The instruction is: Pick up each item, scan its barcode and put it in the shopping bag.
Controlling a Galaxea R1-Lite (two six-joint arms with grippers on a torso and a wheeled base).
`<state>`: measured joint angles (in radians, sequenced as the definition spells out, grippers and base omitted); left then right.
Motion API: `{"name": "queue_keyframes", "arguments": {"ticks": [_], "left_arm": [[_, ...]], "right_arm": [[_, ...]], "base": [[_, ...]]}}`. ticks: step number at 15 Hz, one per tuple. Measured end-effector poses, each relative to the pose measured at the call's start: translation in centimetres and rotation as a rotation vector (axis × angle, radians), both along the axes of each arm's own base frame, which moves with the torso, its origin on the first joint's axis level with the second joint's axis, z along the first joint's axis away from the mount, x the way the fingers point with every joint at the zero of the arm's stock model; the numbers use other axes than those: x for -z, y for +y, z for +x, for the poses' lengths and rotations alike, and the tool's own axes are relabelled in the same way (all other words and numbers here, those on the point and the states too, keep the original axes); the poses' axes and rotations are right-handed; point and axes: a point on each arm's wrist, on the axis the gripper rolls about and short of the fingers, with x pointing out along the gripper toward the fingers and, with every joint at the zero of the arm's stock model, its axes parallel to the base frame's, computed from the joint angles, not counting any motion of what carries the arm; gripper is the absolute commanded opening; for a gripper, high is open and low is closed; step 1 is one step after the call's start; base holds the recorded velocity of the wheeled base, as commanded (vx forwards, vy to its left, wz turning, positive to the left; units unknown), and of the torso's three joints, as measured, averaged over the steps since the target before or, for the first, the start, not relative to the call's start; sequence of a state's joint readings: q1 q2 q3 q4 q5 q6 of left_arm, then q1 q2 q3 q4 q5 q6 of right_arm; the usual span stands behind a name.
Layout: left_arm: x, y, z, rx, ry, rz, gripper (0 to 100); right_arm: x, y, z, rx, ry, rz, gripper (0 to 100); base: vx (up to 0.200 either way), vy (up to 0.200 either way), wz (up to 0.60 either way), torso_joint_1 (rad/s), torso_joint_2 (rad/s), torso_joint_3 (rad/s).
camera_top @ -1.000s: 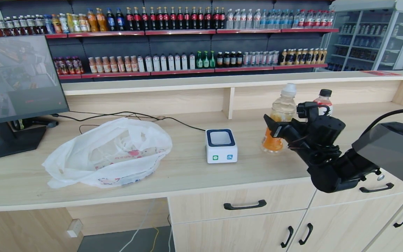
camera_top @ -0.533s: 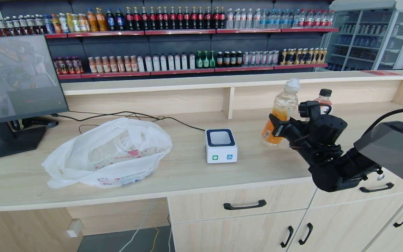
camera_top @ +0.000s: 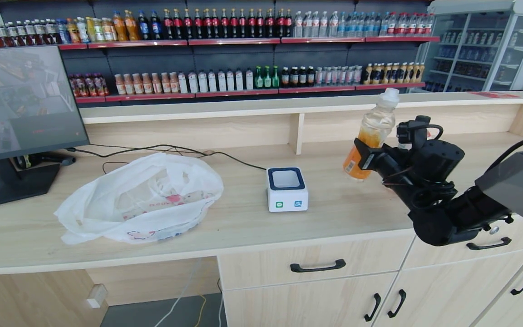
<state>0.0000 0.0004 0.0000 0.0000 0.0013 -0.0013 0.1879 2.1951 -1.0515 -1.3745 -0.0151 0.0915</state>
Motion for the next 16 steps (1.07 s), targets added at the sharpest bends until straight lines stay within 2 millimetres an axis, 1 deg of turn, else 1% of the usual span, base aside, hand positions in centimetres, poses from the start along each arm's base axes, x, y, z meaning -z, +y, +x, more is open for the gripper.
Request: {"name": "queue_keyframes", "arguments": {"ticks": [3, 6, 10, 14, 16], "left_arm": [[0.0, 0.0, 0.0, 0.0, 0.0, 0.0, 100], [0.0, 0.0, 0.0, 0.0, 0.0, 0.0, 100], [0.0, 0.0, 0.0, 0.0, 0.0, 0.0, 100], [0.0, 0.0, 0.0, 0.0, 0.0, 0.0, 100], [0.0, 0.0, 0.0, 0.0, 0.0, 0.0, 100]], "right_arm": [[-0.9, -0.1, -1.6, -0.003, 0.005, -0.003, 0], [-2.2, 0.5, -4.1, -0.013, 0.006, -0.001, 0], [-3.7, 2.0, -8.8, -0.073, 0.012, -0.008, 0], [-4.5, 1.8, -14.2, -0.12, 0.025, -0.023, 0], [-4.8, 1.5, -16.4, -0.138, 0.02, -0.026, 0]], "base": [[0.0, 0.0, 0.0, 0.0, 0.0, 0.0], [0.0, 0.0, 0.0, 0.0, 0.0, 0.0], [0.0, 0.0, 0.0, 0.0, 0.0, 0.0], [0.0, 0.0, 0.0, 0.0, 0.0, 0.0], [0.0, 0.0, 0.0, 0.0, 0.0, 0.0]]}}
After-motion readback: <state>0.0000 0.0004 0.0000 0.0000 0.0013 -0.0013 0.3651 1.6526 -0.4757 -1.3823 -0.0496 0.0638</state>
